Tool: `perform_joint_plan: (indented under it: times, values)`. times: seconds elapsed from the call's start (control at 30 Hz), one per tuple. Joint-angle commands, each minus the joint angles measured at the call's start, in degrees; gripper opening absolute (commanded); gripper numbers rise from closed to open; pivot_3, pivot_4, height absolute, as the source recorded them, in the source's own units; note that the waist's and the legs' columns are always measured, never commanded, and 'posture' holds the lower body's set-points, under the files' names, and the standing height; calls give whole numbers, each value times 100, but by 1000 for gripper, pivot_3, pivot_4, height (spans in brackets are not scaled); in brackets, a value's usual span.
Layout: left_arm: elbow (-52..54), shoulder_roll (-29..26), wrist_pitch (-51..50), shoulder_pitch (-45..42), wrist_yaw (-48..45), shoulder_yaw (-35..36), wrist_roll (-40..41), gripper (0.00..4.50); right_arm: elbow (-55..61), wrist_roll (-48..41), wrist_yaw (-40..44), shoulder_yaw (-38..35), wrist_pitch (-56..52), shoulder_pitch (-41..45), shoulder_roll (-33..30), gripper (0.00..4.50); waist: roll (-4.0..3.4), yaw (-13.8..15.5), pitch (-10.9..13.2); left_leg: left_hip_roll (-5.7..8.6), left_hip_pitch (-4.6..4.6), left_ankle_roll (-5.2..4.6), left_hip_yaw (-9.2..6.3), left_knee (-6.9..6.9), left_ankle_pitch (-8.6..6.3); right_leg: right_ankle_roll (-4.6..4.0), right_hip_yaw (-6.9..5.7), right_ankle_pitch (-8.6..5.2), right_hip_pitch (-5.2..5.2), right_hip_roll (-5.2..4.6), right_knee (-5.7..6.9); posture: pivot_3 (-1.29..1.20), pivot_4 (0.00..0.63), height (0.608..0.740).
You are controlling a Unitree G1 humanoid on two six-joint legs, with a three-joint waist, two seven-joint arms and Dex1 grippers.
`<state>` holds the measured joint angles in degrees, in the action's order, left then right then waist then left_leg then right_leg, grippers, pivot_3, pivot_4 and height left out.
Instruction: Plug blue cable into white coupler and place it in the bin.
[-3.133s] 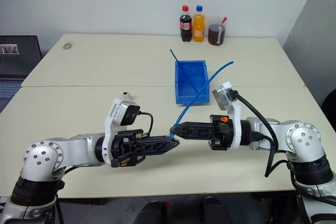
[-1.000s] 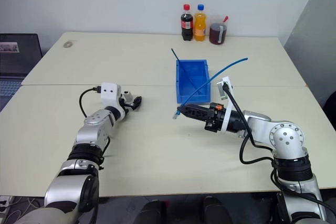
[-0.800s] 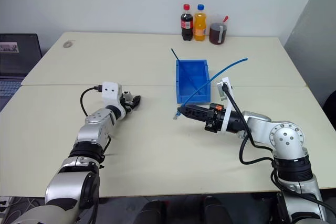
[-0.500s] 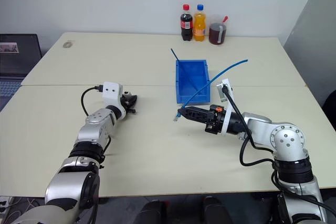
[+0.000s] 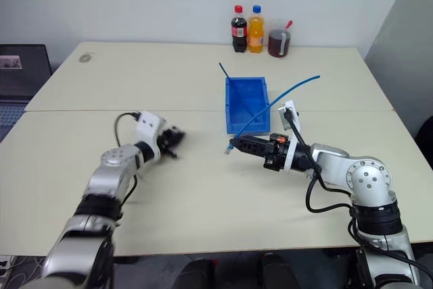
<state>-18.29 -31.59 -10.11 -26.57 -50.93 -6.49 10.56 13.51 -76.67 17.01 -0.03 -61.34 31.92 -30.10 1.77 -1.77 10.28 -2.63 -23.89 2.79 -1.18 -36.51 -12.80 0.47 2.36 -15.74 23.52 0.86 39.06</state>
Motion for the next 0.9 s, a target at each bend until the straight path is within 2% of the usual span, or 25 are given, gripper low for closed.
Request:
perform_joint_plan:
  times: [0.03, 0.17, 0.27, 0.43, 0.67, 0.9]
  values:
    - [1323, -276, -198, 388, -1413, -374, 641, 791, 480, 844, 822, 402, 238, 117, -308, 109, -3, 12, 0, -1, 3, 0, -1, 3, 0, 0, 3, 0, 0, 0, -3, 0, 150, 740]
    - [1270, -310, -55, 370, -2082, -585, 675, 791, 660, 1809, 1754, 1084, 649, 83, -490, 109, -3, 23, 0, 0, 2, -2, -15, -8, 0, 10, -6, -9, -2, 11, 1, 0, 150, 740]
    - [505, -211, 617, 127, -2373, -784, 303, 791, 522, 2868, 2379, 1709, 1415, -19, -513, 109, -3, 13, 0, -4, 5, -3, -15, -19, 0, 19, -7, -15, -5, 18, 2, 0, 150, 740]
    - [-282, -96, 1363, -109, -2801, -975, 43, 791, 112, 4024, 2841, 2098, 2516, -111, -232, 109, -3, 10, 0, -1, 3, -3, -3, -33, -1, 20, -12, -14, -6, 19, 1, 0, 150, 740]
    - [-808, 117, 1901, -301, -2962, -972, -116, 791, -251, 4766, 3094, 2051, 3414, -177, 260, 109, -3, 14, -1, -1, 2, -4, -5, -36, -1, 17, -14, -12, -8, 17, 4, 0, 150, 740]
    - [-885, 172, 1949, -306, -2974, -905, -123, 791, -219, 5215, 3439, 2176, 3927, -365, 424, 109, -3, 34, -1, 2, 2, -4, -8, -41, -1, 11, -15, -7, -12, 15, 5, 0, 150, 740]
